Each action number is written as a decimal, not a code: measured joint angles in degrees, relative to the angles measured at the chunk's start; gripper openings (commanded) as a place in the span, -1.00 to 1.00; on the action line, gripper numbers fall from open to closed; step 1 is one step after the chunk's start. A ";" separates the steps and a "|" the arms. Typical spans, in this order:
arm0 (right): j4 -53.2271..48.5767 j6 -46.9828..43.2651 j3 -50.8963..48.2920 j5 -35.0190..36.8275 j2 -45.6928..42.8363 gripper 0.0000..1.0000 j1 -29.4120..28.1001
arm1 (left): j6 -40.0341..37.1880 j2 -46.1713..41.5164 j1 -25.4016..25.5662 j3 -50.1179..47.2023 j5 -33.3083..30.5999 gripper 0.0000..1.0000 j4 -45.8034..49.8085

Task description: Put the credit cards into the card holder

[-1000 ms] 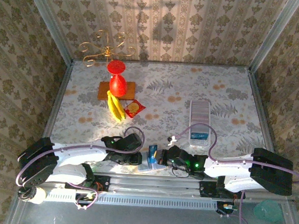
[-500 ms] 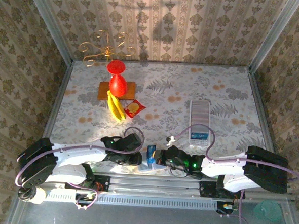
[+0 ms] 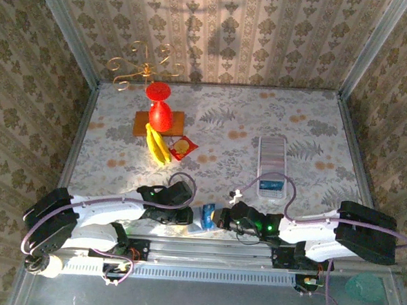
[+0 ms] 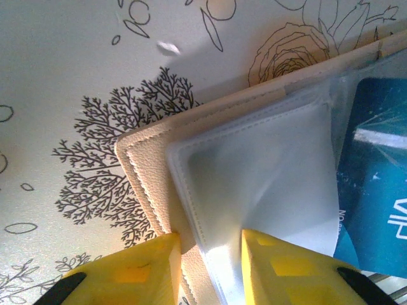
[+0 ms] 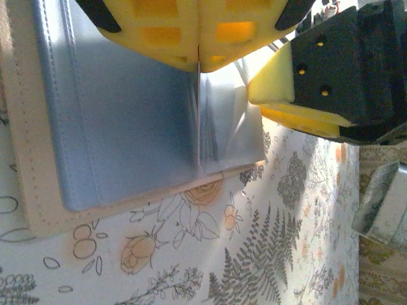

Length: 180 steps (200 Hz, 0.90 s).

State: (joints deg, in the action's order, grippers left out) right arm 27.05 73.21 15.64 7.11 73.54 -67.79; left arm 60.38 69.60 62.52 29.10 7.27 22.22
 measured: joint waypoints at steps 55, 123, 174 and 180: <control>1.68 0.13 -0.09 -1.57 1.14 -1.00 0.02 | 0.00 -0.24 -0.37 -0.24 0.42 -0.41 -0.28; 3.63 0.13 -0.11 -2.89 1.55 -1.00 0.02 | 0.02 -0.24 -0.37 -0.26 0.44 -0.41 -0.33; 4.98 1.27 -0.11 -4.20 3.80 -1.00 0.02 | 0.00 -0.24 -0.37 -0.26 0.46 -0.41 -0.33; 5.22 1.60 -0.11 -4.37 4.07 -1.00 0.07 | 0.00 -0.24 -0.37 -0.26 0.46 -0.41 -0.31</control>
State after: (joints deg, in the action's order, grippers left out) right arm 32.27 74.81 15.53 2.74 77.60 -67.72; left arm 60.38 69.36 62.15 28.84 7.73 21.91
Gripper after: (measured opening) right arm 0.039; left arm 0.295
